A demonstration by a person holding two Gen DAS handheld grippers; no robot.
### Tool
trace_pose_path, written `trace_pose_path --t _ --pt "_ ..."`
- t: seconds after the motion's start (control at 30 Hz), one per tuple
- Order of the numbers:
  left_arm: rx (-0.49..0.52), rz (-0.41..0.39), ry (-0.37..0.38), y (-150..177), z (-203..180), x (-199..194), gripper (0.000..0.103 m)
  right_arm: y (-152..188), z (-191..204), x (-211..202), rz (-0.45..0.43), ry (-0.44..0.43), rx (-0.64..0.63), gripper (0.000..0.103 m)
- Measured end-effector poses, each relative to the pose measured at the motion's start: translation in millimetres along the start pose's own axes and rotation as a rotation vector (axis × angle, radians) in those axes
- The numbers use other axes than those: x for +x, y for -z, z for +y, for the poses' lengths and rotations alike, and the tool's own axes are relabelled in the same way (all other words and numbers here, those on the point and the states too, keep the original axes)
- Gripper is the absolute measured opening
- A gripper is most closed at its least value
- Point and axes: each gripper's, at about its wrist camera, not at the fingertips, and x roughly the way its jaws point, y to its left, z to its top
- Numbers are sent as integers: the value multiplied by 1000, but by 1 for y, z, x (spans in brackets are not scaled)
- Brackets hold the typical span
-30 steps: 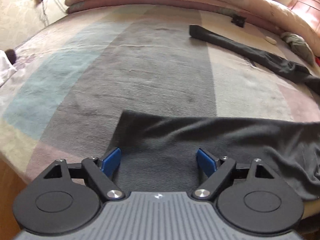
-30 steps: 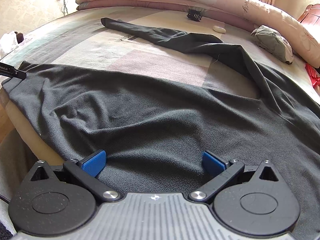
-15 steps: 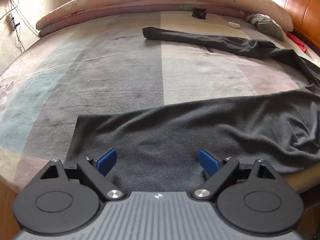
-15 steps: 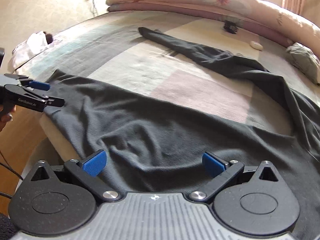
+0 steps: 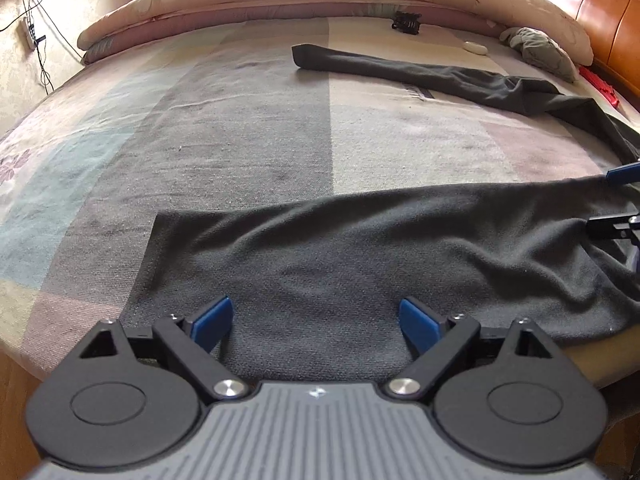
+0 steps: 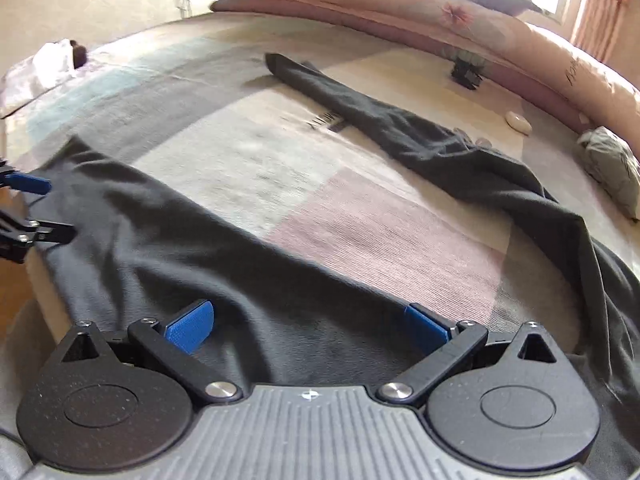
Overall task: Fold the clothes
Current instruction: 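Grasp the folded pants with the right gripper while the left gripper holds the waistband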
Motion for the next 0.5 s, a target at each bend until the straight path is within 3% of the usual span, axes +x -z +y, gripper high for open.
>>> trace_pose_path --t 0.07,0.13,0.23,0.3,0.4,0.5 --pt "11 -20 18 0 -4 -7 91 6 14 -10 -1 -79 -58 86" --pt "25 -42 40 -1 -10 -12 91 12 28 -18 11 -158 -115 55" --pt "65 -74 52 -3 -20 -21 91 23 45 -25 26 -252 -194 30" --pt "85 -88 68 -4 -26 -27 91 28 56 -28 45 -305 -245 19" --pt "97 -93 120 -5 -34 -31 91 36 69 -28 73 -345 -293 19" --pt "101 -90 180 -4 -43 -34 91 35 66 -24 64 -309 -270 19"
